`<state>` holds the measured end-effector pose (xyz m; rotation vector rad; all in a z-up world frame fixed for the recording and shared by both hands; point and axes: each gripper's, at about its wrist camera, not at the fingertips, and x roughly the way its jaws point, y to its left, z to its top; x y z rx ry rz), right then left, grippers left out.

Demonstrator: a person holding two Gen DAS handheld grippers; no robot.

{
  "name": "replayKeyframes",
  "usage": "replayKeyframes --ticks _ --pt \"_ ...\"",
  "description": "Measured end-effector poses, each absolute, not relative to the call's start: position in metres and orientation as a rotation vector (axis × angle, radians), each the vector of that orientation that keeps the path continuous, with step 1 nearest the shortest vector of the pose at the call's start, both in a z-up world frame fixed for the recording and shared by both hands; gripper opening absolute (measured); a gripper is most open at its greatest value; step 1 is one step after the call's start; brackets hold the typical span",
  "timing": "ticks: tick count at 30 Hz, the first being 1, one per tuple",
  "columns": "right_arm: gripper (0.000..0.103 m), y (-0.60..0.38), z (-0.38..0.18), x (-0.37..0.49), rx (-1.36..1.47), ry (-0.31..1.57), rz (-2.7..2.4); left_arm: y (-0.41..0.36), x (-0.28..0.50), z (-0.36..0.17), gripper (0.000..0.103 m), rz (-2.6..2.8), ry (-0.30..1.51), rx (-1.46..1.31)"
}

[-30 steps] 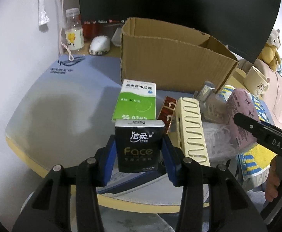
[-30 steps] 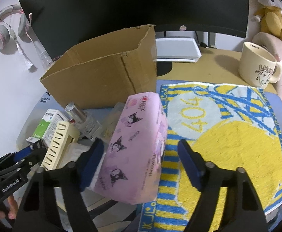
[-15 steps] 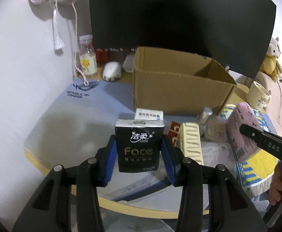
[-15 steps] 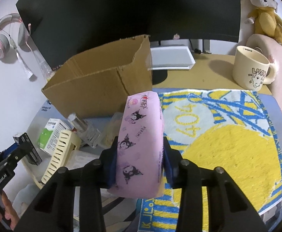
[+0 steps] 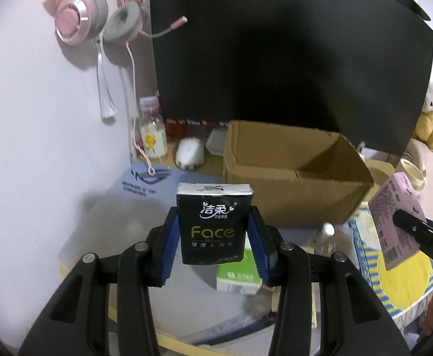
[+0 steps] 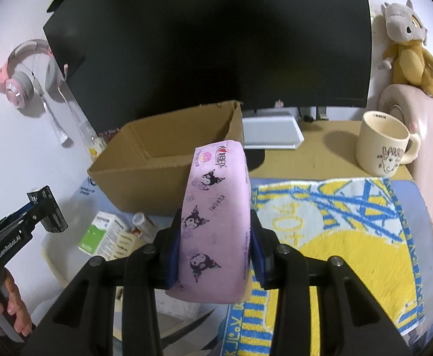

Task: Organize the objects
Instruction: 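Carry both tissue packs over the cardboard box and lower them inside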

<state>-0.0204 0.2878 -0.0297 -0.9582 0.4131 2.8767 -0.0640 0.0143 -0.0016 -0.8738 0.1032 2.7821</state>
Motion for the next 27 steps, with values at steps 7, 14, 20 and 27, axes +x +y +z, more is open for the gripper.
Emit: replayKeyframes --ticks 7,14,20,27 --pt "0.042 0.285 -0.008 -0.026 -0.898 0.380 2.903 0.015 -0.077 0.023 0.043 2.808 0.099 -0.820" --pt "0.042 0.286 0.012 -0.036 -0.851 0.355 2.927 0.018 -0.087 0.042 0.043 2.822 0.085 -0.780" --pt "0.042 0.288 0.023 -0.044 -0.834 0.350 2.940 0.024 -0.099 0.056 0.043 2.832 0.069 -0.739" --pt "0.042 0.295 0.027 -0.059 -0.835 0.381 2.930 0.032 -0.107 0.062 0.043 2.842 0.085 -0.702"
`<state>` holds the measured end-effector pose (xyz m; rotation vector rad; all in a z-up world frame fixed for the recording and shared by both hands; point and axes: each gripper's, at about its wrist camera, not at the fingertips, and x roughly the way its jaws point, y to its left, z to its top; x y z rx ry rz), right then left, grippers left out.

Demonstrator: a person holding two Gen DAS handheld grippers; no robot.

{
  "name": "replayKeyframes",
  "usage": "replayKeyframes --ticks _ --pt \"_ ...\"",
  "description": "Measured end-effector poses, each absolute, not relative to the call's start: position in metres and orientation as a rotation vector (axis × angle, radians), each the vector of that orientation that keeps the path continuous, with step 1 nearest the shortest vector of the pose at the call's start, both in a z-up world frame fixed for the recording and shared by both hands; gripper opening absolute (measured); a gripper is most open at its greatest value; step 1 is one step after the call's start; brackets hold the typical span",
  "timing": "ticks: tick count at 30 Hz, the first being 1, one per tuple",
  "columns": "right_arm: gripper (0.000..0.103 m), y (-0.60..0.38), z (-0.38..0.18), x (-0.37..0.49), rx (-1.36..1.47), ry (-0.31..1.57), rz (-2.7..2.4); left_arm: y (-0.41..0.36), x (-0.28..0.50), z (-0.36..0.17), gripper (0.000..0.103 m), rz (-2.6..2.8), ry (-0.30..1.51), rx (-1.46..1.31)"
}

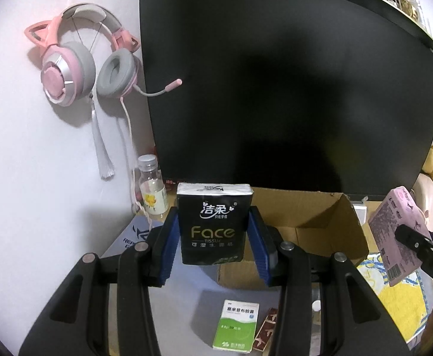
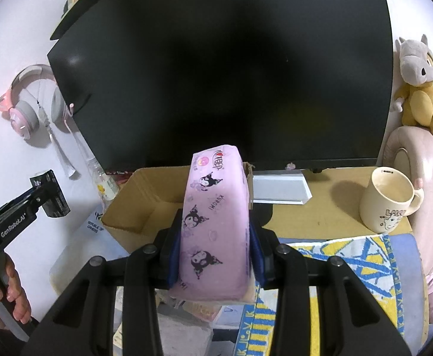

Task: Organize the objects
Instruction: 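Carry both tissue packs over the cardboard box and lower them inside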

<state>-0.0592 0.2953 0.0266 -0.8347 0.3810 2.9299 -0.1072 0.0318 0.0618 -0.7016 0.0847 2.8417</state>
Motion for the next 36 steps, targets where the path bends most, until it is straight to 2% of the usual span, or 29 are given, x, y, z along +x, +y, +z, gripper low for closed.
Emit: replayKeyframes --ticks 21,36 --pt "0.042 0.285 0.037 -0.101 -0.761 0.378 3.035 0.063 -0.134 0.057 0.043 2.869 0.081 -0.616" --pt "0.042 0.294 0.013 -0.123 -0.776 0.441 3.057 0.082 -0.155 0.033 0.043 2.791 0.063 -0.647"
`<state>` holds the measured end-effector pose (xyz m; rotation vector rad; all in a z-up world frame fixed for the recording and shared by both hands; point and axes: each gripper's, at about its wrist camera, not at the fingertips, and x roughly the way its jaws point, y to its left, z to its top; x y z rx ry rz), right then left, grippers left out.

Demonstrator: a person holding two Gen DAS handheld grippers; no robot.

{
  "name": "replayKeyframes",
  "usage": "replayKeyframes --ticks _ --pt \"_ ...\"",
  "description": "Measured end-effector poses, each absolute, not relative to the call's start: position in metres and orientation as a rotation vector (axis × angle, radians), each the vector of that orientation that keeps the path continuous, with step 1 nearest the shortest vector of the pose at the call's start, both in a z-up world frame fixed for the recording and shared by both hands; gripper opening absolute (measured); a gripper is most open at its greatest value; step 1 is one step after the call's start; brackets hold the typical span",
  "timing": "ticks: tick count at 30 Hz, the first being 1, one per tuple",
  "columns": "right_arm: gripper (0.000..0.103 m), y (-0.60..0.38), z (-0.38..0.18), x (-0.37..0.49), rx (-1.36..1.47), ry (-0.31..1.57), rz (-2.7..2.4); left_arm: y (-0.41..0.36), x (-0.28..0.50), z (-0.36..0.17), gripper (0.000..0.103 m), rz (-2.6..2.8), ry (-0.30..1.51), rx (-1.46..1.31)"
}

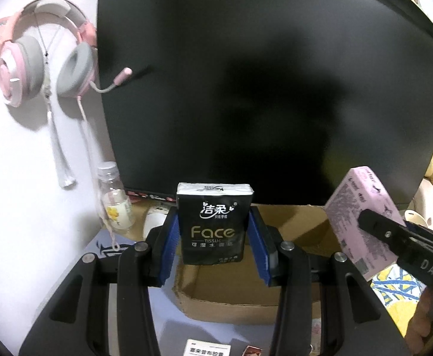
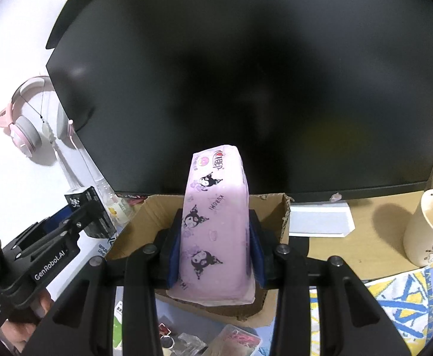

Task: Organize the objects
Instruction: 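Carry both tissue packs over the cardboard box and lower them inside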

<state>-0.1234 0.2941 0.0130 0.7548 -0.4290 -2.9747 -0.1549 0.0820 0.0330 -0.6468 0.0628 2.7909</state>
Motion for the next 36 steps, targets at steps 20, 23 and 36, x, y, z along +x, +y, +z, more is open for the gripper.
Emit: replayKeyframes --ticks 20,23,36 --pt "0.042 0.285 -0.016 -0.148 0.874 -0.421 -2.939 0.103 -0.182 -0.002 0.044 2.701 0.098 -0.783" --pt "0.042 0.283 -0.020 -0.152 0.910 -0.404 -2.938 0.107 -0.185 -0.005 0.044 2.728 0.147 -0.808" --pt "0.044 0.276 -0.028 -0.159 1.009 -0.334 -2.955 0.110 -0.189 -0.015 0.045 2.723 0.204 -0.877"
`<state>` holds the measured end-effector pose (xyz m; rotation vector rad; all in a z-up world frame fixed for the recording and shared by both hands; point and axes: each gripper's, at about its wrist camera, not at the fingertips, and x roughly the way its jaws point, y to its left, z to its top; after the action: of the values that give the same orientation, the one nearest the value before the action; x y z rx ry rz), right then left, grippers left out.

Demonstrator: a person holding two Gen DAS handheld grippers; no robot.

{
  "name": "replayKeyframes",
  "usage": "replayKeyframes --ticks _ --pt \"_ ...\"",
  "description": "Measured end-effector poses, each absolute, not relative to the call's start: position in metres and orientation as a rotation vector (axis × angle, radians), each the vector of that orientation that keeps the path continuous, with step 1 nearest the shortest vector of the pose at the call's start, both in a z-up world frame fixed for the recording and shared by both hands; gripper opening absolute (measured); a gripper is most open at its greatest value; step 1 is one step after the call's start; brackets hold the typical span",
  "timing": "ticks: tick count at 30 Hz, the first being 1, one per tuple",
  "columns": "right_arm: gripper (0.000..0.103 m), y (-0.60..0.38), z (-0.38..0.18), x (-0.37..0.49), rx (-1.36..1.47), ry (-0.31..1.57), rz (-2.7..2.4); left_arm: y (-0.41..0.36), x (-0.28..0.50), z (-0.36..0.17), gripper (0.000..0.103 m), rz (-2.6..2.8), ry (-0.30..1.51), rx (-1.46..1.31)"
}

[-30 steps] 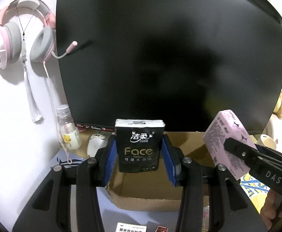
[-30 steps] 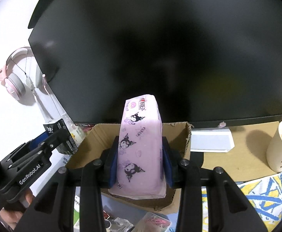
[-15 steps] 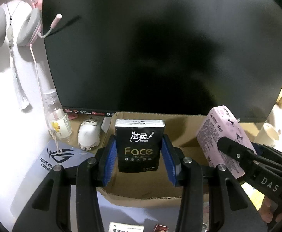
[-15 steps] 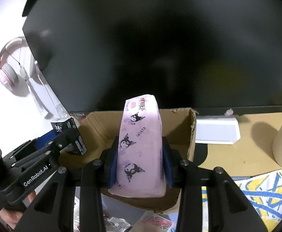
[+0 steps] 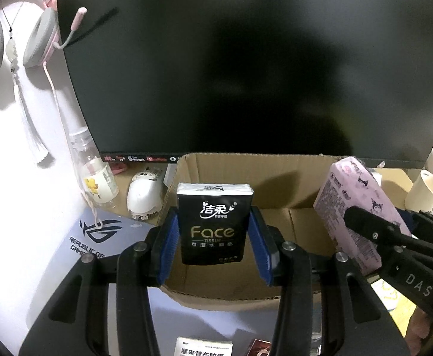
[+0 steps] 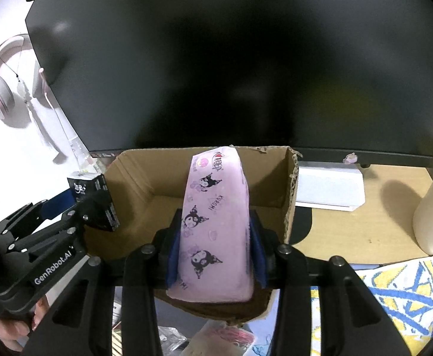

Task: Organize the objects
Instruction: 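Carry both tissue packs over the cardboard box and lower them inside, then open both tools to release the packs and withdraw from the box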

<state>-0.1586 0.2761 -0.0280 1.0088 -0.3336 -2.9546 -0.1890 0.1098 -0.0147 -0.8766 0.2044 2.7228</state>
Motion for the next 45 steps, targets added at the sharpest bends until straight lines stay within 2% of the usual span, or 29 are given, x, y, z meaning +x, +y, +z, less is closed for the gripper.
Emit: replayKeyframes --ticks 6,8,10,14,16,17,19,20,22,25,28,33,36,45 --pt "0.044 0.272 -0.029 -0.159 1.025 -0.290 -2.964 0.112 -0.187 -0.015 0.046 2.727 0.228 -0.879" --pt "0.044 0.271 -0.029 -0.159 1.028 -0.287 -2.964 0.111 -0.186 -0.013 0.050 2.735 0.230 -0.874" --pt "0.044 0.273 -0.028 -0.157 1.034 -0.286 -2.964 0.110 -0.183 -0.010 0.064 2.752 0.239 -0.852" --pt "0.044 0.274 -0.028 -0.156 1.041 -0.290 -2.963 0.111 -0.176 -0.004 0.066 2.787 0.279 -0.809" --pt "0.045 0.275 -0.027 -0.156 1.042 -0.301 -2.961 0.111 -0.175 -0.002 0.072 2.797 0.284 -0.801" --pt "0.047 0.275 -0.026 -0.155 1.041 -0.303 -2.961 0.110 -0.175 -0.001 0.074 2.804 0.284 -0.799" --pt "0.063 0.274 -0.023 -0.152 1.027 -0.304 -2.970 0.109 -0.174 0.001 0.079 2.816 0.288 -0.796" --pt "0.066 0.273 -0.021 -0.150 1.013 -0.301 -2.980 0.108 -0.173 0.003 0.081 2.822 0.291 -0.795" --pt "0.074 0.271 -0.018 -0.147 0.997 -0.290 -2.990 0.105 -0.171 0.007 0.092 2.836 0.286 -0.793" --pt "0.085 0.267 -0.011 -0.142 0.981 -0.279 -2.986 0.097 -0.167 0.015 0.100 2.894 0.267 -0.771" --pt "0.093 0.265 -0.004 -0.136 0.961 -0.278 -2.983 0.090 -0.160 0.024 0.102 2.914 0.253 -0.755" --pt "0.097 0.260 0.006 -0.123 0.948 -0.279 -2.959 0.072 -0.147 0.036 0.103 2.940 0.215 -0.738" --pt "0.103 0.257 0.014 -0.111 0.927 -0.259 -2.962 0.061 -0.140 0.041 0.103 2.960 0.195 -0.737" --pt "0.103 0.239 0.030 -0.080 0.889 -0.206 -2.961 0.032 -0.120 0.039 0.103 3.004 0.126 -0.776"
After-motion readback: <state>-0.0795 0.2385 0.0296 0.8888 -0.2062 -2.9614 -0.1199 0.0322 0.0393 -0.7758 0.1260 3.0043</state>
